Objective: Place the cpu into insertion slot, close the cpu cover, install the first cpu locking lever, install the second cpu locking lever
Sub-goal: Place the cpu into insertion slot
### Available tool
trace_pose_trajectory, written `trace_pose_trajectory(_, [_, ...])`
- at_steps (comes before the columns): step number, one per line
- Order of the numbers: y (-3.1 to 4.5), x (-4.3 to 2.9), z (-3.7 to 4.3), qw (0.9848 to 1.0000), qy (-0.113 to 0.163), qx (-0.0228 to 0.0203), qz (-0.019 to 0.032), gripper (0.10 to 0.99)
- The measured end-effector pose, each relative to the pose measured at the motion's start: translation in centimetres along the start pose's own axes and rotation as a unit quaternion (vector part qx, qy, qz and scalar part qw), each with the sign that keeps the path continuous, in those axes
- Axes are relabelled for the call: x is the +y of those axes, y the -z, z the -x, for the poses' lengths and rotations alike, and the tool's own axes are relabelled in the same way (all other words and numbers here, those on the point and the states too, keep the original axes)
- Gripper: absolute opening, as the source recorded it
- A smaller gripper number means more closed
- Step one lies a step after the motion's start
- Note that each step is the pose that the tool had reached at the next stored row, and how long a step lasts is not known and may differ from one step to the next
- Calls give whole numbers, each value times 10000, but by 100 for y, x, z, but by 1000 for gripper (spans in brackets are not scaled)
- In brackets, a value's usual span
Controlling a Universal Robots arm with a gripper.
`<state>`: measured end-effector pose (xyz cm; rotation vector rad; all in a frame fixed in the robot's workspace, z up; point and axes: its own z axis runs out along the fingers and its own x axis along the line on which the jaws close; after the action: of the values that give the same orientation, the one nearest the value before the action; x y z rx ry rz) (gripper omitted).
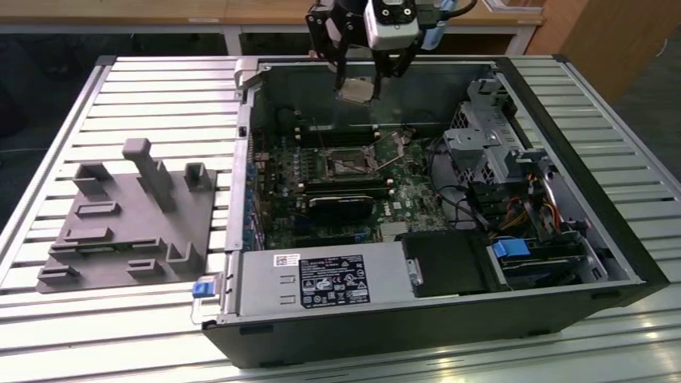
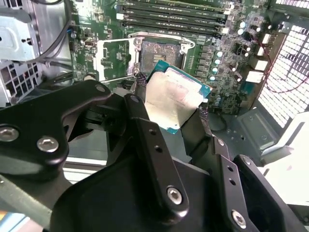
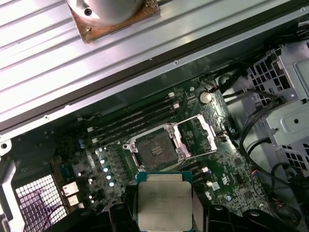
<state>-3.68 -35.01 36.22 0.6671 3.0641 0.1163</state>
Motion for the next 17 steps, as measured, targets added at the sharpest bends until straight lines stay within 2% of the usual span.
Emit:
trace_pose_trajectory(9, [-30,-1,3,9993,-380,-28,3,541])
trace_pose_trajectory(17, [-49,-2,4,9974,-718,-53,8,541])
